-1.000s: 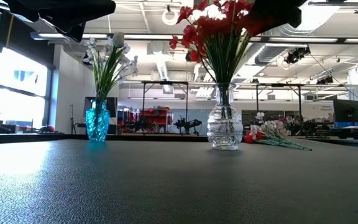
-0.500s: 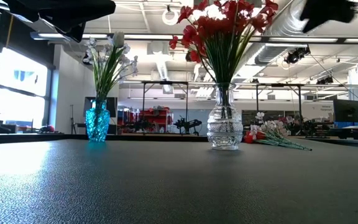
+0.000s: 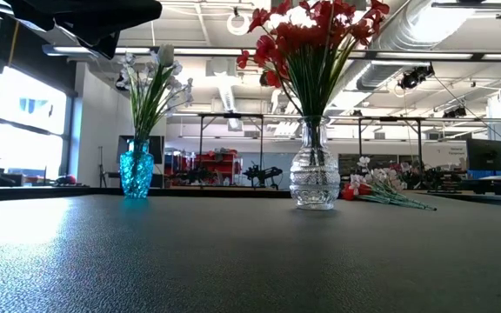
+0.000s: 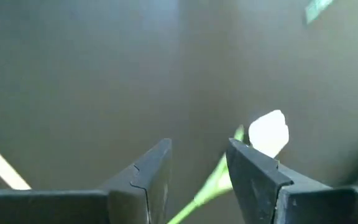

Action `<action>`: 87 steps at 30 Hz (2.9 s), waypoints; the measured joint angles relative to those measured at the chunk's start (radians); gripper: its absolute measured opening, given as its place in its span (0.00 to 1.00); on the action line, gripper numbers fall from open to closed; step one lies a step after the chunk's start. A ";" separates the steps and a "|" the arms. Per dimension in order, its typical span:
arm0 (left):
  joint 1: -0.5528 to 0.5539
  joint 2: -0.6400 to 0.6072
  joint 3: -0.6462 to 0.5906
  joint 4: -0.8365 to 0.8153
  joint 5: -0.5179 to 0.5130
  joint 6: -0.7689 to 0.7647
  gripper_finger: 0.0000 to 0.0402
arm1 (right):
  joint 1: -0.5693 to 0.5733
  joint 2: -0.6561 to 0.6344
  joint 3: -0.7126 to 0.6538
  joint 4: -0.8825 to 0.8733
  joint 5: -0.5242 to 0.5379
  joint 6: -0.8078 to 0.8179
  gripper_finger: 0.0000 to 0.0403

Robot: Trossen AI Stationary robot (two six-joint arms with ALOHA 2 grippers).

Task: Sort flowers into vase by color
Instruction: Put the white flower into the blue vase

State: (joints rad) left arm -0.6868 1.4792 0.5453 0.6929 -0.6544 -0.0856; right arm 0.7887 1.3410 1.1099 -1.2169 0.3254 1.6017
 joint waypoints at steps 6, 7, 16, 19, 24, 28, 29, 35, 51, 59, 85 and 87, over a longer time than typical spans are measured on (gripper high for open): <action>0.000 0.000 0.000 0.000 0.000 0.008 0.18 | 0.020 0.169 0.000 -0.021 -0.190 0.176 0.43; 0.000 0.000 0.000 0.000 0.000 0.009 0.18 | 0.019 0.191 0.000 -0.015 -0.200 0.179 0.45; 0.000 0.000 0.000 -0.039 0.001 0.009 0.18 | 0.018 0.188 -0.219 0.202 -0.321 0.271 0.47; 0.000 0.000 0.000 -0.062 0.001 0.002 0.18 | 0.006 0.175 -0.285 0.286 -0.323 0.292 0.44; 0.000 0.000 0.000 -0.066 0.001 0.000 0.18 | -0.027 0.174 -0.365 0.463 -0.323 0.267 0.35; 0.000 0.000 0.000 -0.067 0.001 -0.017 0.18 | -0.037 0.169 -0.385 0.478 -0.324 0.260 0.24; 0.000 0.000 0.000 -0.066 0.001 -0.018 0.18 | -0.037 0.170 -0.383 0.474 -0.316 0.251 0.20; -0.002 -0.003 0.000 -0.074 0.000 -0.006 0.18 | -0.021 0.174 -0.333 0.631 -0.033 0.089 0.04; -0.079 -0.166 0.000 -0.179 -0.004 0.026 0.18 | -0.103 0.357 -0.323 2.290 0.245 -1.587 0.01; -0.039 -0.103 0.000 0.064 0.099 0.165 0.18 | -0.235 0.615 -0.197 2.523 0.094 -1.715 0.01; -0.036 -0.076 0.298 -0.269 0.240 0.482 0.60 | -0.190 0.711 0.304 1.834 0.381 -2.152 0.00; -0.036 -0.069 0.308 -0.277 0.275 0.482 0.59 | -0.190 0.711 0.304 1.833 0.380 -2.152 0.00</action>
State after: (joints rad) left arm -0.7227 1.4099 0.8534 0.4160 -0.3798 0.3965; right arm 0.5983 2.0518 1.4136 0.6159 0.7059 -0.5503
